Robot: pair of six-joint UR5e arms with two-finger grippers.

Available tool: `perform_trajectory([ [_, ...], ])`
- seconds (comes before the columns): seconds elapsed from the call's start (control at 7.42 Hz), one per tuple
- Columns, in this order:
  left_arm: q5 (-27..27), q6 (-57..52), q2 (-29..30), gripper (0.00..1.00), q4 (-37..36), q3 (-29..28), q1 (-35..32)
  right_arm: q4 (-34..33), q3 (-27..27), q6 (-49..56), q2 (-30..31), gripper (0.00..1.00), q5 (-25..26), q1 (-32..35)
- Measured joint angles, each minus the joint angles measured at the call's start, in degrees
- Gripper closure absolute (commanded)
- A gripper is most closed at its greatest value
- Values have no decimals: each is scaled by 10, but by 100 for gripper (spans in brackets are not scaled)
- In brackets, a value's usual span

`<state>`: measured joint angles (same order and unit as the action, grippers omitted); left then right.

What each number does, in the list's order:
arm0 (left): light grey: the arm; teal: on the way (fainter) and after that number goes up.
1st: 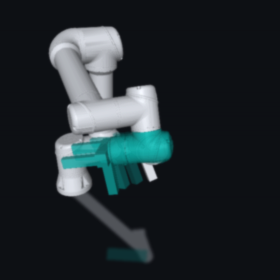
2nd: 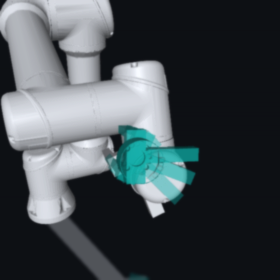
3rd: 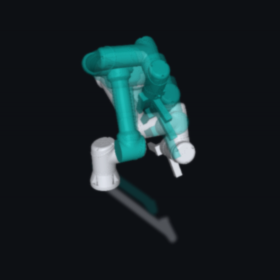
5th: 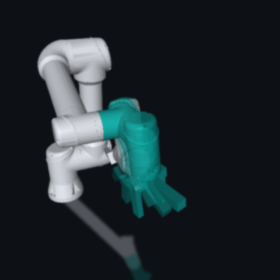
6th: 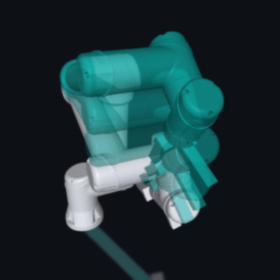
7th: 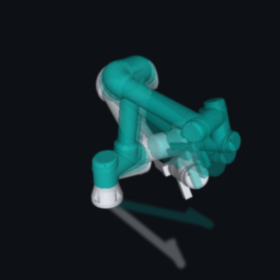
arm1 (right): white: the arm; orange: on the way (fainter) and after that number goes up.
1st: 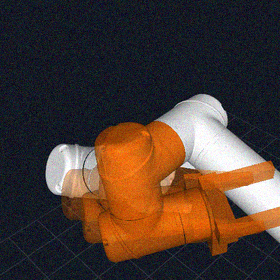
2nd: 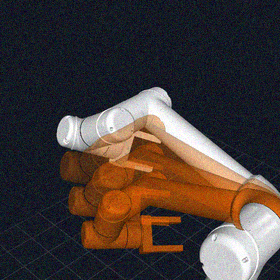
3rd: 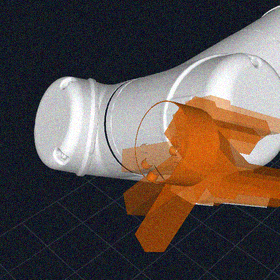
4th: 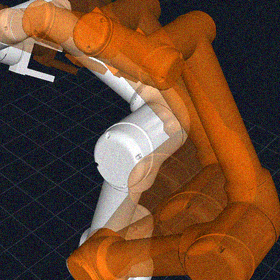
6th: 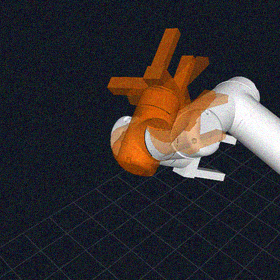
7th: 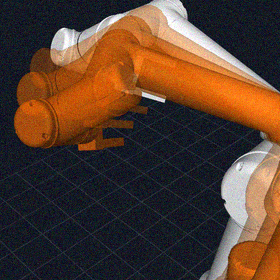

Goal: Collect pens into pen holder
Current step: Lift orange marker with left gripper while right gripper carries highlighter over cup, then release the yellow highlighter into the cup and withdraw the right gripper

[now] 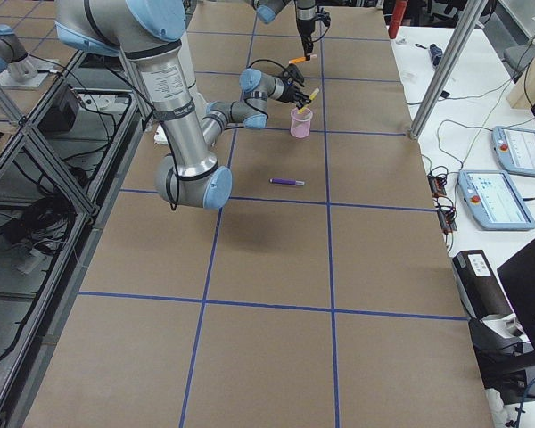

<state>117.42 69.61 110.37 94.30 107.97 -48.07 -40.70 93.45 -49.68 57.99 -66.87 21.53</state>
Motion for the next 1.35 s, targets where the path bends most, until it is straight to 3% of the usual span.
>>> perform_trajectory([
  [0.4, 0, -2, 1, 100, 0, -6, 0, 3, -16, -1, -12, 2, 1, -1],
  [0.81, -7, -3, 20, 100, 0, -4, -8, 3, 1, -2, -9, 1, -3, 1],
  [1.08, -61, -3, 44, 100, 8, 11, -15, -25, 20, -21, -8, 1, -15, 7],
  [1.35, -123, -8, 51, 100, 76, 25, -14, -118, 54, -62, 6, 1, -92, 50],
])
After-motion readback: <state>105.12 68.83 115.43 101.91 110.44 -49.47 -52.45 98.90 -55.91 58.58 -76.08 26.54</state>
